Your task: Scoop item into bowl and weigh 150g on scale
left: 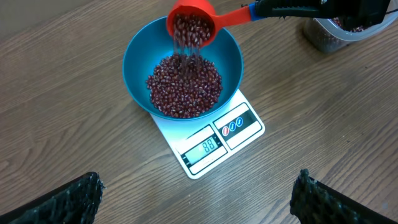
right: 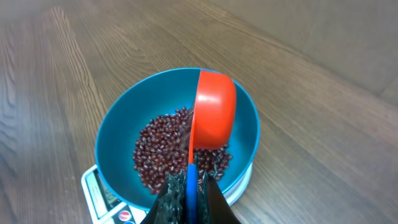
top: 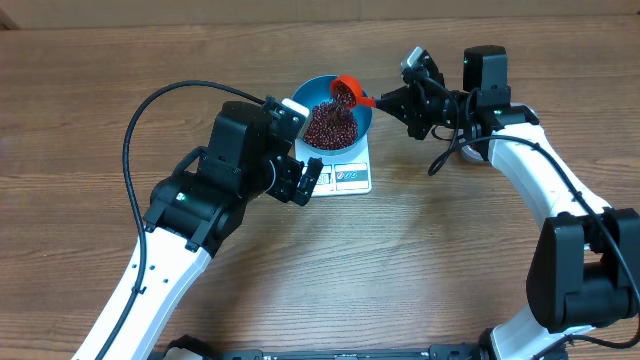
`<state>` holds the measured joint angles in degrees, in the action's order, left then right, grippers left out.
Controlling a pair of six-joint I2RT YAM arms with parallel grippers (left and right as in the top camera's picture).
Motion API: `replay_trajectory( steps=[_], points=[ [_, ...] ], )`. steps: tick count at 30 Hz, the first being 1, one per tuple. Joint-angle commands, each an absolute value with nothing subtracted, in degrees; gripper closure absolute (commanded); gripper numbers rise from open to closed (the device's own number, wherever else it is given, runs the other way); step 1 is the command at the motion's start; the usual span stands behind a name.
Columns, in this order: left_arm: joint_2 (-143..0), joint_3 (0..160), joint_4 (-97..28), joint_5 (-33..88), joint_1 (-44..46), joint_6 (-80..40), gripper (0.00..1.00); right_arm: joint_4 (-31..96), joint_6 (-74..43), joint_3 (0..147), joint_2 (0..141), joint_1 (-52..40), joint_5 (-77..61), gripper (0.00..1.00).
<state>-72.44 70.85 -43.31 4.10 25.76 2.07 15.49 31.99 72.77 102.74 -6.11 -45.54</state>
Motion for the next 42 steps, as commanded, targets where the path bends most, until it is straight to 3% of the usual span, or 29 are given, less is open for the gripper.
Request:
replay_trajectory(
  steps=[1, 11, 24, 36, 42],
  points=[
    [-72.8, 70.5, -43.3, 4.5, 25.5, 3.0, 0.00, 15.0, 40.7, 72.8, 102.7, -6.4, -45.4, 0.96],
    [-72.8, 70.5, -43.3, 4.5, 25.5, 3.0, 0.00, 15.0, 58.1, 72.8, 102.7, -6.4, -45.1, 0.96],
    [-72.8, 70.5, -43.3, 4.5, 25.5, 3.0, 0.00, 13.6, 58.3, 74.0, 101.6, -6.4, -42.6, 0.96],
    [-72.8, 70.5, -43.3, 4.5, 25.5, 3.0, 0.00, 17.9, 34.7, 74.1, 85.9, -6.4, -42.5, 0.96],
    [-72.8, 70.5, -43.3, 4.5, 25.5, 3.0, 0.00, 22.0, 27.2, 74.1, 77.7, -6.4, -20.2, 0.96]
  ],
)
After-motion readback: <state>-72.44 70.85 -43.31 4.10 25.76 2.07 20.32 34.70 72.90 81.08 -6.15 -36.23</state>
